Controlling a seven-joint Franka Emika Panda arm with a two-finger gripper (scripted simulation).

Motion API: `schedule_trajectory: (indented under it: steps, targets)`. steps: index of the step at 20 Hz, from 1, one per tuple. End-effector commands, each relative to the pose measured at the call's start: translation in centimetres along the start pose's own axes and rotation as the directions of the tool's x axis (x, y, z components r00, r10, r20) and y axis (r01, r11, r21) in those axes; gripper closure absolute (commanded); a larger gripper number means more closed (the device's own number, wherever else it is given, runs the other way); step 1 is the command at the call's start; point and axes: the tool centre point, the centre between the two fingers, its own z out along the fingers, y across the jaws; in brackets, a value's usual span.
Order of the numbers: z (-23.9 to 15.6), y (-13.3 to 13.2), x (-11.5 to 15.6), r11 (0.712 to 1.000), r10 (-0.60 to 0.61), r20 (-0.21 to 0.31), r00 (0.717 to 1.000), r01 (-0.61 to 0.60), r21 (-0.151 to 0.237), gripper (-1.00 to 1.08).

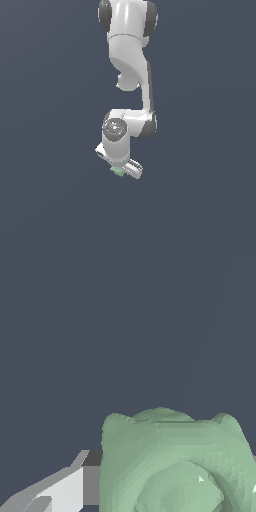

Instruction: Pick up the object and move it to a goal position.

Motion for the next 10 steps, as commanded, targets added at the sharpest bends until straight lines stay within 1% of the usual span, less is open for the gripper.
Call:
schedule_trajectory:
  steps: [1,6,10]
  targets:
    - [0.0,0.0,0.0,1.000,0.000,0.000,1.000,0.000,0.000,1.08]
    - [-0.1,-0.1,-0.5,1.000,0.000,0.000,1.000,0.000,0.000,1.08]
    - [-0.4,-0.3,-1.6,1.000,0.000,0.000,1.000,0.000,0.000,1.08]
